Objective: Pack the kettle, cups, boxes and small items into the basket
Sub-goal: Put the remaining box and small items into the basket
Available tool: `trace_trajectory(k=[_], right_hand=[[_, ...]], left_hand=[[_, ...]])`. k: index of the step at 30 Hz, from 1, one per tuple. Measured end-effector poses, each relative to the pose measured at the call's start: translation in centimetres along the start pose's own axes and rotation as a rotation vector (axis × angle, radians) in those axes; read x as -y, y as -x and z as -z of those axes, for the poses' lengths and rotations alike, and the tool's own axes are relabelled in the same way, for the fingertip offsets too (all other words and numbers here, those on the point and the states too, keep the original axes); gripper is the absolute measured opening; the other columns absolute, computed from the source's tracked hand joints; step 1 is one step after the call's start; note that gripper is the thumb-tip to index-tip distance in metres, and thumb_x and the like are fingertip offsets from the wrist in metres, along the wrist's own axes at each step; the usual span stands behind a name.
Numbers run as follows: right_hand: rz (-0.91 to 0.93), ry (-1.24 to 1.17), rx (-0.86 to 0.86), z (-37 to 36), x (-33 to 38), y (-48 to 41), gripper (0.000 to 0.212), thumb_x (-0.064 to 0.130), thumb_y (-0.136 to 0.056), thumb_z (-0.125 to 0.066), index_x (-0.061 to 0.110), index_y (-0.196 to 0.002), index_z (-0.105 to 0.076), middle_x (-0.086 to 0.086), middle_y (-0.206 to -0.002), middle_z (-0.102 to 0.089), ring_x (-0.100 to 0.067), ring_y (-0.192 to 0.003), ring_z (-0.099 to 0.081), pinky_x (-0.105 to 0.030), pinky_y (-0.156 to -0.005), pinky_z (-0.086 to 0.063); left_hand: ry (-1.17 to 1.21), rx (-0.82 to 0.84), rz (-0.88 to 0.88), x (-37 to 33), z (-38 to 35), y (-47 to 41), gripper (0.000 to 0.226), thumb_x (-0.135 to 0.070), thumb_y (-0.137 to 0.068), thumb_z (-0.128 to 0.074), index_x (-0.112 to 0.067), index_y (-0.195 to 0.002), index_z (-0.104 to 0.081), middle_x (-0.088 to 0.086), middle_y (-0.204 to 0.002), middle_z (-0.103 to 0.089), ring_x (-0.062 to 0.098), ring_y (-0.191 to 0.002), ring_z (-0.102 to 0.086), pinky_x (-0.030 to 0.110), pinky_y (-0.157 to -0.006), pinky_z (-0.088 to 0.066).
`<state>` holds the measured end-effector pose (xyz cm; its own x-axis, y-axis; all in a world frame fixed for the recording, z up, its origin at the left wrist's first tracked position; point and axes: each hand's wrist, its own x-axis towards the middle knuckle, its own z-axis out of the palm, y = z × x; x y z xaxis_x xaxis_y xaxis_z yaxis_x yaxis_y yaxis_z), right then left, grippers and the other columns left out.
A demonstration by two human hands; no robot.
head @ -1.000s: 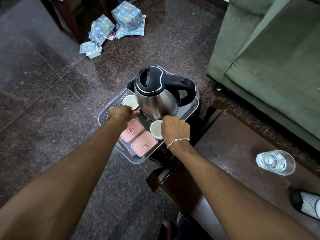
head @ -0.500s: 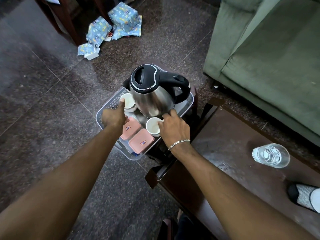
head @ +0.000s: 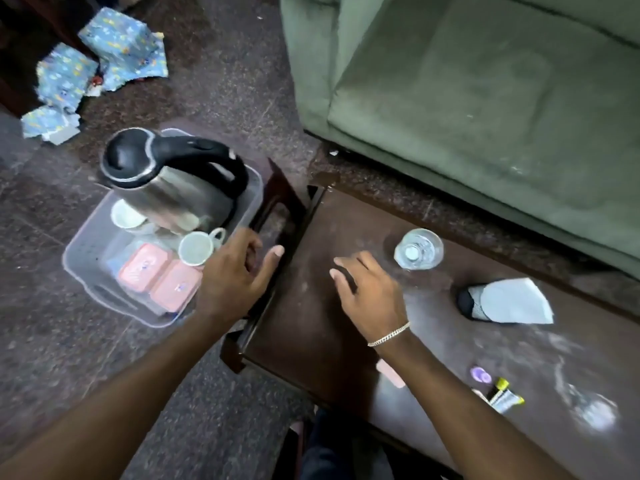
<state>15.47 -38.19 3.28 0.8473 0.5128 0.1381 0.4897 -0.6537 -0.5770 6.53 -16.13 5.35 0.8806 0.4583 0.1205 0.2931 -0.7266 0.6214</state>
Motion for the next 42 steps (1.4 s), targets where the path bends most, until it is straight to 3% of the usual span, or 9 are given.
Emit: trace_trajectory(k=[3, 6, 10, 17, 21, 25, 29, 36, 42], right_hand=[[-0.093, 0.011, 0.006, 2.6, -4.0, 4.0, 0.018, 0.025, -0.092, -0.067, 0.017, -0.106, -0.073, 0.003, -0.099, -0.067, -0.018, -0.084, -0.067, -0.032, -0.069, -0.056], [-0.214, 0.01, -0.002, 5.1, -7.9, 8.2, 0.017, 0.025, -0.092, -0.067, 0.018, -0.106, -0.073, 0.003, -0.101, -0.068, -0.018, -0.088, -0.067, -0.029, -0.073, -0.053], [-0.414, 0.011, 0.021, 8.3, -13.0, 13.6, 0.018, 0.027, -0.092, -0.066, 0.02, -0.107, -0.072, 0.005, -0.101, -0.066, -0.018, -0.078, -0.068, -0.03, -0.069, -0.055], [-0.868, 0.063, 0.045, 11.3, -20.6, 21.2, 0.025, 0.022, -0.084, -0.073, 0.02, -0.109, -0.069, -0.005, -0.106, -0.065, -0.032, -0.085, -0.069, -0.034, -0.074, -0.052], [-1.075, 0.077, 0.16, 11.3, -22.5, 23.1, 0.04, 0.027, -0.08, -0.072, 0.026, -0.118, -0.063, -0.011, -0.108, -0.056, -0.038, -0.094, -0.067, -0.04, -0.078, -0.051], [-1.149, 0.038, 0.175, 10.1, -23.4, 23.5, 0.045, 0.036, -0.081, -0.073, 0.026, -0.123, -0.06, -0.013, -0.108, -0.058, -0.036, -0.099, -0.065, -0.036, -0.082, -0.049], [-1.189, 0.016, 0.135, 8.7, -24.1, 22.5, 0.042, 0.04, -0.08, -0.074, 0.023, -0.117, -0.063, -0.017, -0.108, -0.064, -0.037, -0.1, -0.065, -0.035, -0.081, -0.048], [-1.186, 0.099, 0.195, 8.2, -25.2, 21.5, 0.029, 0.029, -0.079, -0.069, 0.012, -0.102, -0.062, -0.021, -0.101, -0.068, -0.038, -0.096, -0.065, -0.037, -0.078, -0.048], [-1.132, 0.126, 0.149, 9.6, -24.2, 20.7, 0.022, 0.021, -0.078, -0.067, 0.009, -0.095, -0.061, -0.024, -0.094, -0.066, -0.043, -0.091, -0.063, -0.042, -0.077, -0.049]], left_hand=[[-0.008, 0.179, -0.145, -3.4, -4.2, 1.0, 0.035, -0.057, -0.094, -0.061, -0.024, -0.097, -0.05, -0.011, -0.078, -0.044, 0.008, -0.062, -0.044, 0.03, -0.053, -0.04], [-0.054, 0.393, -0.3, -6.2, -8.8, 2.4, 0.044, -0.061, -0.091, -0.06, -0.019, -0.106, -0.057, -0.006, -0.098, -0.052, 0.015, -0.071, -0.059, 0.036, -0.057, -0.052], [-0.218, 0.754, -0.471, -9.3, -14.7, 5.1, 0.065, -0.068, -0.086, -0.06, -0.018, -0.127, -0.056, 0.001, -0.123, -0.049, 0.026, -0.102, -0.061, 0.042, -0.079, -0.057], [-0.503, 1.078, -0.555, -11.9, -20.7, 10.1, 0.116, -0.064, -0.064, -0.081, -0.031, -0.158, -0.022, -0.002, -0.161, -0.022, 0.028, -0.133, -0.039, 0.051, -0.098, -0.05], [-0.615, 1.148, -0.573, -12.8, -22.4, 11.5, 0.126, -0.048, -0.065, -0.09, -0.03, -0.161, -0.009, -0.002, -0.169, -0.007, 0.03, -0.141, -0.034, 0.052, -0.1, -0.05], [-0.678, 1.094, -0.613, -13.6, -23.2, 12.2, 0.098, -0.031, -0.082, -0.077, -0.024, -0.159, -0.016, 0.003, -0.164, -0.019, 0.034, -0.13, -0.042, 0.048, -0.091, -0.056], [-0.608, 1.073, -0.618, -13.4, -23.5, 12.1, 0.074, -0.023, -0.091, -0.062, -0.017, -0.156, -0.026, 0.009, -0.157, -0.03, 0.035, -0.124, -0.044, 0.047, -0.097, -0.055], [-0.289, 1.131, -0.367, -11.7, -22.6, 10.4, 0.102, -0.032, -0.074, -0.082, -0.027, -0.159, -0.026, 0.004, -0.152, -0.025, 0.033, -0.12, -0.046, 0.044, -0.107, -0.047], [-0.077, 1.022, -0.253, -9.5, -20.8, 9.2, 0.108, -0.037, -0.067, -0.086, -0.028, -0.158, -0.029, -0.006, -0.154, -0.029, 0.028, -0.126, -0.049, 0.039, -0.108, -0.045]])
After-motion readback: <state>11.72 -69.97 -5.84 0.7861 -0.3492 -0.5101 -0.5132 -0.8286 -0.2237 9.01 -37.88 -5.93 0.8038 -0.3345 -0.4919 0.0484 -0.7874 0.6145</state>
